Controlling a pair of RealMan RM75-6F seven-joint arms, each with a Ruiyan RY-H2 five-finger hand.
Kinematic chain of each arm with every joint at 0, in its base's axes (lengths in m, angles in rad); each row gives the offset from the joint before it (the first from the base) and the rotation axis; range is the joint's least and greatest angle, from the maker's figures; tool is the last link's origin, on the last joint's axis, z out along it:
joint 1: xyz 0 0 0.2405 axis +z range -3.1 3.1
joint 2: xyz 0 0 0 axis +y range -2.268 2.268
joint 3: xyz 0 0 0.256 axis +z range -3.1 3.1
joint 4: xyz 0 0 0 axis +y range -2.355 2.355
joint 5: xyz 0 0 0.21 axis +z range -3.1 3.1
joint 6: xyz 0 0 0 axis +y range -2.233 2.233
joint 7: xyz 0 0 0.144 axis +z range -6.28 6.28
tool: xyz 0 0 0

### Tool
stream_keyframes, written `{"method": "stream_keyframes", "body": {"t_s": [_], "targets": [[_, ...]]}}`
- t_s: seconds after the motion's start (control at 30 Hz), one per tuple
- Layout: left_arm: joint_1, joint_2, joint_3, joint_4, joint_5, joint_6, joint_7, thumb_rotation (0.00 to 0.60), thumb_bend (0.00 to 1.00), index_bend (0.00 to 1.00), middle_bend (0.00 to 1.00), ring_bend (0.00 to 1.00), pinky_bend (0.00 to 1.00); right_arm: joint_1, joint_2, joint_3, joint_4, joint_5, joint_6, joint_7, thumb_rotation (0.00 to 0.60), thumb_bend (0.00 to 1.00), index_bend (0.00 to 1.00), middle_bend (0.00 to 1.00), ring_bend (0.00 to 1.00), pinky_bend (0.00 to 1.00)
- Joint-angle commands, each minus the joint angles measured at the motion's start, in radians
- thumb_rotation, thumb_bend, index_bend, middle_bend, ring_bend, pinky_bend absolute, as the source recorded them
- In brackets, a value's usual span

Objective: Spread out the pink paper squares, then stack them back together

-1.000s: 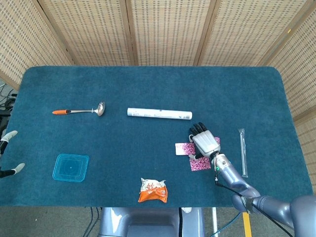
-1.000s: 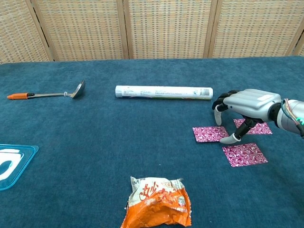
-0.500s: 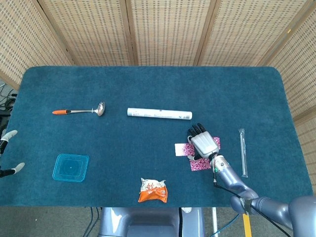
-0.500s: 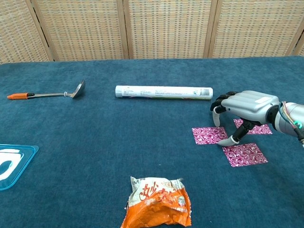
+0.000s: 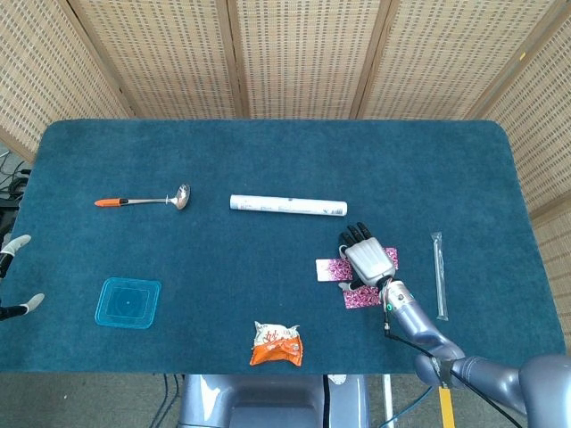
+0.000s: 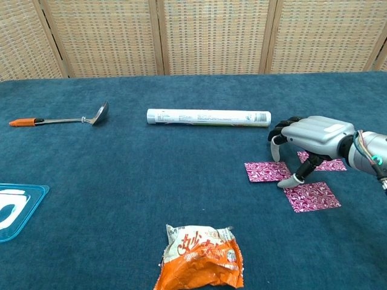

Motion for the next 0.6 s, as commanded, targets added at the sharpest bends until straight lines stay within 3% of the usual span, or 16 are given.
{"method": "stream_keyframes", "body": {"t_s": [0.03,0.6], "targets": [[0.0,0.0,0.0,0.0,0.0,0.001,0.0,0.596,0.12,0.15,0.0,0.0,0.0,0.0,-0.002,0.0,0.001,-0.001,0.0,0.001,0.374,0.21,0.37,0.17,0.0,0.0],[0.002,0.001,-0.003,0.001,-0.004,0.003,-0.002,0.596,0.12,0.15,0.0,0.0,0.0,0.015,-0.017,0.011,0.015,-0.01,-0.005,0.005,0.395,0.21,0.37,0.17,0.0,0.0]]}}
